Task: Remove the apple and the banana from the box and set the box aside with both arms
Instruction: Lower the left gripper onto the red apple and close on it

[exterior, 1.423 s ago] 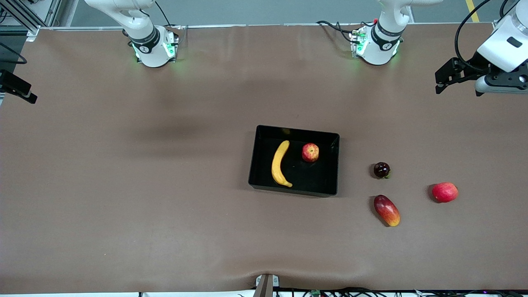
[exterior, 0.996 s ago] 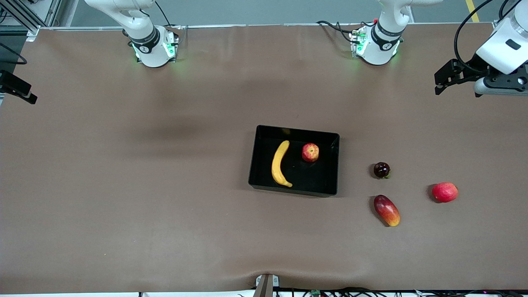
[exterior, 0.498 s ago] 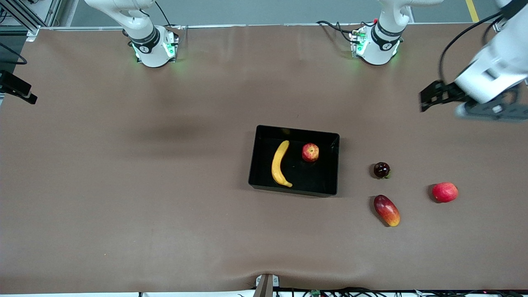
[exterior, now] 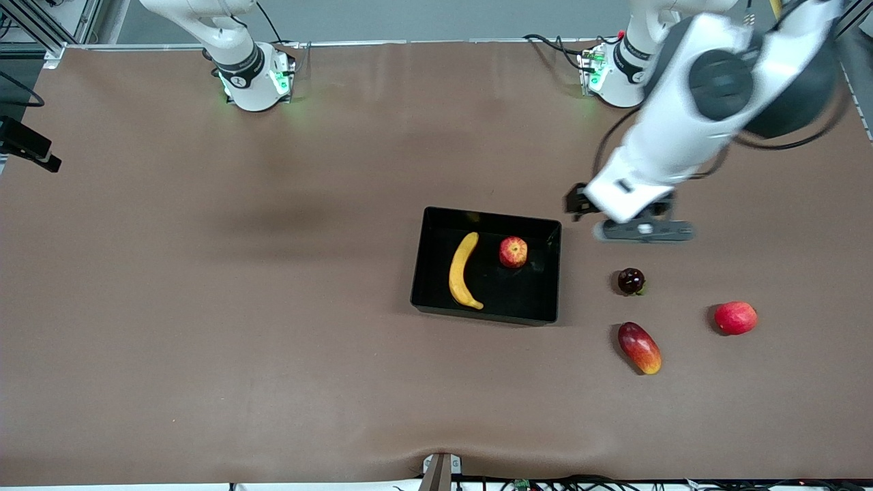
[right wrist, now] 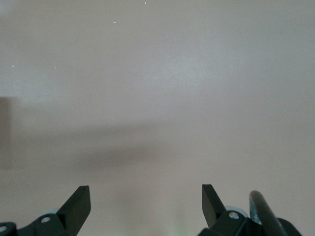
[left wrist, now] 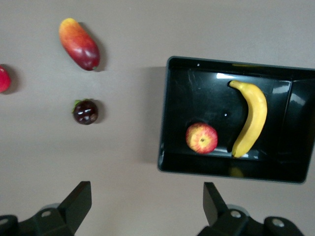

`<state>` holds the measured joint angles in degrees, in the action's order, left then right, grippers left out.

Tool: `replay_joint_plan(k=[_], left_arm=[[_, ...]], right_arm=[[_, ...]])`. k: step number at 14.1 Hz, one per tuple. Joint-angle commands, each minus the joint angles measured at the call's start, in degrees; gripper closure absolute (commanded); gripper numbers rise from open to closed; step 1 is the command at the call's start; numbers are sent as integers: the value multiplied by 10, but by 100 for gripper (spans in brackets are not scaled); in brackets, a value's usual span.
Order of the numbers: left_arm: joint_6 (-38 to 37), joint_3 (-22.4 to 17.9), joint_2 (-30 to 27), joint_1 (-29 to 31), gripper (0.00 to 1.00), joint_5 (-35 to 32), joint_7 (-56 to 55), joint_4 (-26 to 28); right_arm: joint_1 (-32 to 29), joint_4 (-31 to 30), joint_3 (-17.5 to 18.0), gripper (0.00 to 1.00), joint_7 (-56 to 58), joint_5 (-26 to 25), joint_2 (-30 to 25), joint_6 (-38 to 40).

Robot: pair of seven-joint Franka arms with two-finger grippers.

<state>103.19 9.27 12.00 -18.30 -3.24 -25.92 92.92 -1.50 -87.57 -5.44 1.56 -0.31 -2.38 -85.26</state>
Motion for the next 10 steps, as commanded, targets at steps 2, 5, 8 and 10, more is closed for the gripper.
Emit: replay_joint_plan(k=[2,5,8,10], left_arm=[[151,7,-6,-39,0,-23,-88,132],[216,8,30,-64,0,-26,-120,163],[253,8,66,-74,0,-26,-121,164],[269,7,86,-74,0,-37,-122,167]], right_arm=[[-8,12,3,0,2,-8,6,3],[-8,12,3,0,2,-5,10,1],[-6,12,4,0,3,-7,23,0],[-7,12,3,0,3,-4,23,-1]])
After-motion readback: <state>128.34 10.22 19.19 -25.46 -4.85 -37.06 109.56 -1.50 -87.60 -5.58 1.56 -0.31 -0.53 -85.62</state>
